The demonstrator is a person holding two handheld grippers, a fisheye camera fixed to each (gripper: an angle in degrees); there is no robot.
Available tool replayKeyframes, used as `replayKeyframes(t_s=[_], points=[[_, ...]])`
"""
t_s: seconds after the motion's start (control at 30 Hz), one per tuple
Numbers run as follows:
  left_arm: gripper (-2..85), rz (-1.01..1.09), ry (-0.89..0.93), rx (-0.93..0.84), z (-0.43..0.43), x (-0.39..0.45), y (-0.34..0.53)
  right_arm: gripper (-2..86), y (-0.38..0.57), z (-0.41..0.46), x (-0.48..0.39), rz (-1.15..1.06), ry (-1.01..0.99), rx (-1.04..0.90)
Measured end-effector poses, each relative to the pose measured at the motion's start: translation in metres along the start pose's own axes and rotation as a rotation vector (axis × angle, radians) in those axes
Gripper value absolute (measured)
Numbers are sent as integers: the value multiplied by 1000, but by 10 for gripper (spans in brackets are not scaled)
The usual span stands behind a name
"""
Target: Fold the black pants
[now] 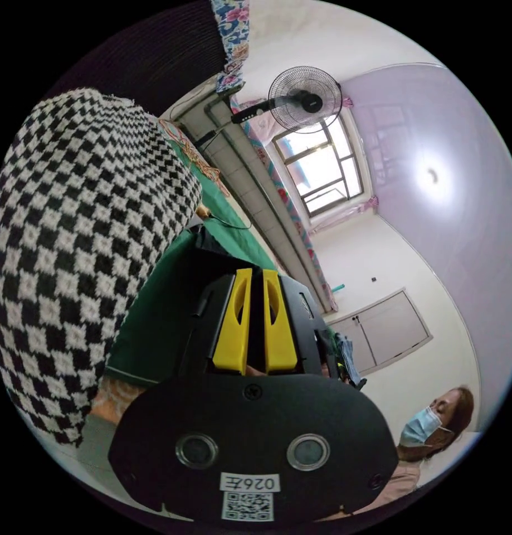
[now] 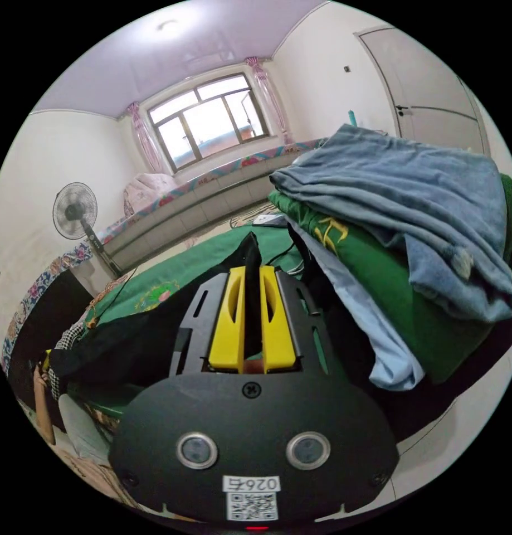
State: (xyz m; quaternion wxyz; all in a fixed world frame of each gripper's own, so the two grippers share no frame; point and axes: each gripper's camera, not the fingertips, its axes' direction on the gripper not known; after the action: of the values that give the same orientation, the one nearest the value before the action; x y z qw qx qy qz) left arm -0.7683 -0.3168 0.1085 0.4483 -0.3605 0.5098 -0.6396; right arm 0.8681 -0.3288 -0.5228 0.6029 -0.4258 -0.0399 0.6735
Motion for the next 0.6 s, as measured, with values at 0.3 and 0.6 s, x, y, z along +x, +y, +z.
replayKeyframes(t_s=[0.3,0.6], points=[[35,-63,-171,-63,120,-36,-79,3,-49,137,-13,7,202,-208],[195,-35,-264,-129,225,-98,-81,60,-47,240,-19,-47,466,-407]])
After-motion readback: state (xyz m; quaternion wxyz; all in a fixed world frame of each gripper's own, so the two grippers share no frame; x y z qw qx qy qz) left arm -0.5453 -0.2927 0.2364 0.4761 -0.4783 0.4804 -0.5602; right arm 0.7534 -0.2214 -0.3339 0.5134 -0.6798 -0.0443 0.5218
